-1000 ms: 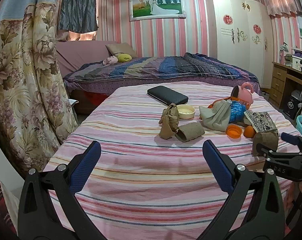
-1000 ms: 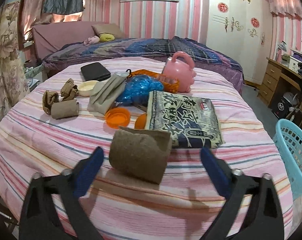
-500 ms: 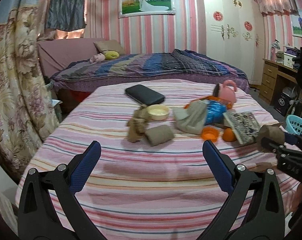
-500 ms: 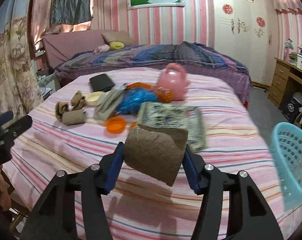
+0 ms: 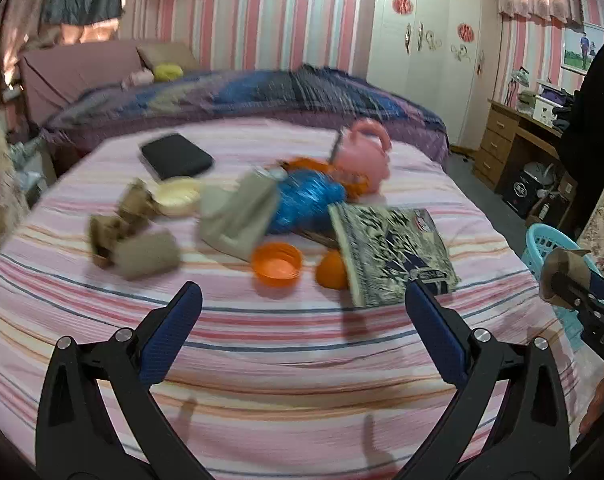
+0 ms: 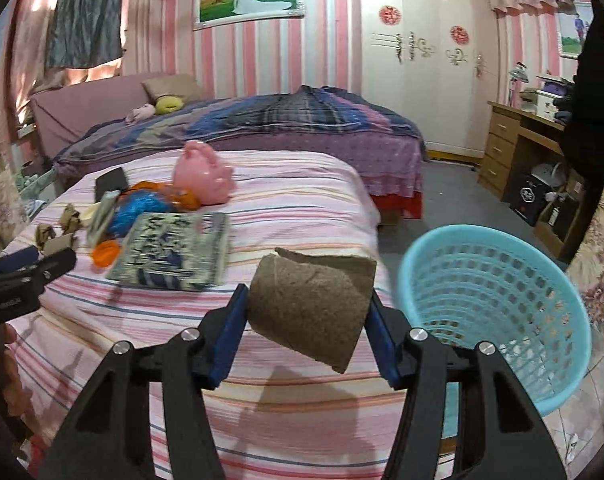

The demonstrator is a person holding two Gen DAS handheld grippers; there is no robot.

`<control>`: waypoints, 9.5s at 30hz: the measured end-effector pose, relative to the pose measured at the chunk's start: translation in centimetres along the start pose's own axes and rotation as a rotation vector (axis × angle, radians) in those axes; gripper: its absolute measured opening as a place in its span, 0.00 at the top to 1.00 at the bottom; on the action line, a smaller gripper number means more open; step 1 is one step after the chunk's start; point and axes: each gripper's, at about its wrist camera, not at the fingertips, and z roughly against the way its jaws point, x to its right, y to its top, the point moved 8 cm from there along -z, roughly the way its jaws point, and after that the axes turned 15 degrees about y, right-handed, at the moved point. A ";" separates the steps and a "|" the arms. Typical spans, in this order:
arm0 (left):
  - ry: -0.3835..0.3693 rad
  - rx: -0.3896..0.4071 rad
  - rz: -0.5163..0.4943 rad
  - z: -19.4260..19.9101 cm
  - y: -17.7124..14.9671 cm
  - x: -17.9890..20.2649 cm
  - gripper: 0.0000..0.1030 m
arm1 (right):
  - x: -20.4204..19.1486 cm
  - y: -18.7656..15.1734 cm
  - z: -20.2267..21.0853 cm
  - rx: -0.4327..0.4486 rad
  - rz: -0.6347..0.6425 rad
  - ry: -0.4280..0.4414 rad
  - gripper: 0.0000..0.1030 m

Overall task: Collect trash
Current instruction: 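Grasp the printed snack bag with the left tool while the right tool carries the tube, then carry the snack bag over the blue basket and open the left tool, then open the right tool over the blue basket to drop the tube, then move both tools back over the bed toward the remaining items, then grasp the orange with the right tool while the left tool grasps a brown tube, then carry the orange and tube over the blue basket and open both tools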

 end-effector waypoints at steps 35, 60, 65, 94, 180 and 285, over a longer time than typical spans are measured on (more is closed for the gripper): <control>-0.222 0.036 -0.178 3.5 3.5 10.1 1.00 | 6.2 2.1 3.1 0.091 -0.032 -0.076 0.46; -0.497 0.024 -0.331 8.8 0.7 29.9 1.00 | 19.1 0.0 11.4 0.110 -0.159 -0.342 0.46; -0.456 0.013 -0.355 6.7 0.3 31.1 0.94 | 20.3 0.1 11.4 0.114 -0.180 -0.351 0.46; -0.075 0.190 -0.167 3.6 6.3 16.2 0.05 | 18.1 0.5 6.2 0.078 -0.129 -0.327 0.27; 0.226 -0.014 0.084 -5.5 1.6 -19.5 0.64 | -10.8 1.4 -8.5 -0.081 0.091 0.047 0.12; -0.274 0.119 -0.210 3.5 3.4 21.3 0.71 | 17.1 0.9 6.9 0.054 -0.046 -0.245 0.64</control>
